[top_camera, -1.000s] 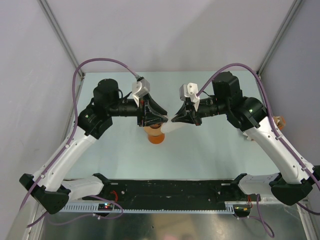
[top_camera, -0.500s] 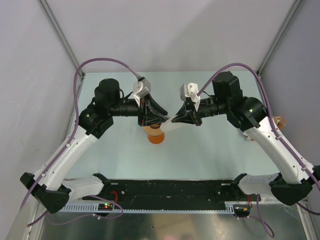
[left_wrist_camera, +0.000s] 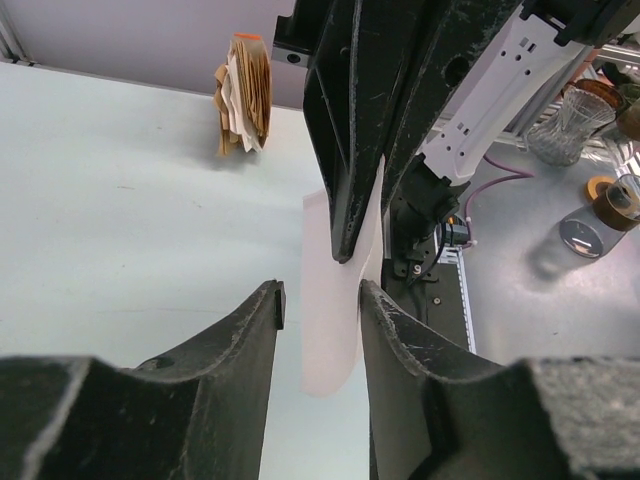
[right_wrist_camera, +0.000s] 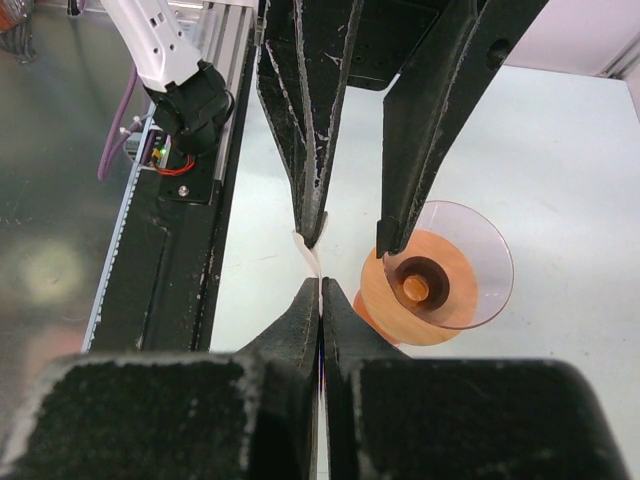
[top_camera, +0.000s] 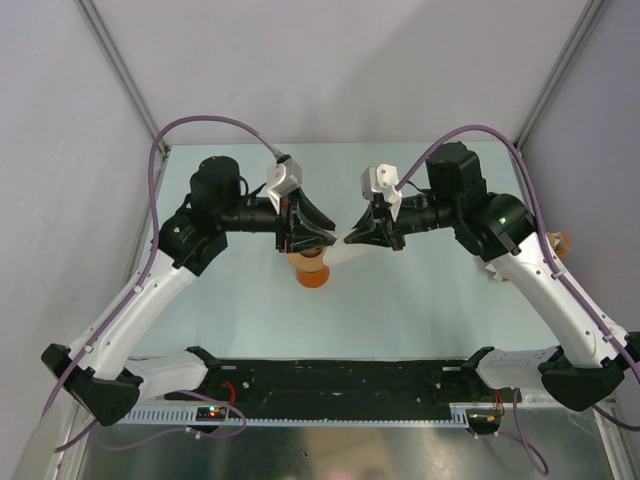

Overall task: Place the coffee filter in the dripper
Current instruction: Place the coffee filter in the coffee dripper.

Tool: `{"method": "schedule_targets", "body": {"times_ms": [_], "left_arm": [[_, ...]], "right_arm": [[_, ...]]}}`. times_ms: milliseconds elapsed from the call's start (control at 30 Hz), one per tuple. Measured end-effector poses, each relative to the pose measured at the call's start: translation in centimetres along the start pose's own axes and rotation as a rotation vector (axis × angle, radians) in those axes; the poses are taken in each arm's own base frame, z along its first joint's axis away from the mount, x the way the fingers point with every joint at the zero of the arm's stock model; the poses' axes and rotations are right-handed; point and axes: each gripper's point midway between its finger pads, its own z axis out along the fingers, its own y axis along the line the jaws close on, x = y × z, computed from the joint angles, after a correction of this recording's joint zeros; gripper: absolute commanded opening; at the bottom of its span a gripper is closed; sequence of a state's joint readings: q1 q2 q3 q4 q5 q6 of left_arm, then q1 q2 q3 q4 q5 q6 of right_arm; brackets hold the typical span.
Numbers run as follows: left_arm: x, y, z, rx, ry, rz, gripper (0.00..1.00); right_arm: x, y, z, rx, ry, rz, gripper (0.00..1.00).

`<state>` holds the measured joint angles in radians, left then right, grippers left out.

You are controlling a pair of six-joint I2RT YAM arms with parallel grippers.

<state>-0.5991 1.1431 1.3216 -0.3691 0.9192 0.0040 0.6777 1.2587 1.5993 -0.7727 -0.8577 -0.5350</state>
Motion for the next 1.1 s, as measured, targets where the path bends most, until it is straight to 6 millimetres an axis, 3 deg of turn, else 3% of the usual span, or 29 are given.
{"method": "schedule_targets", "body": {"times_ms": [1100], "left_arm": [[1.7, 1.1, 0.3, -0.021, 0.034, 0.028, 0.49]], "right_arm": [[-1.6, 0.1, -0.8, -0.029, -0.068, 0.038, 0.0]]}}
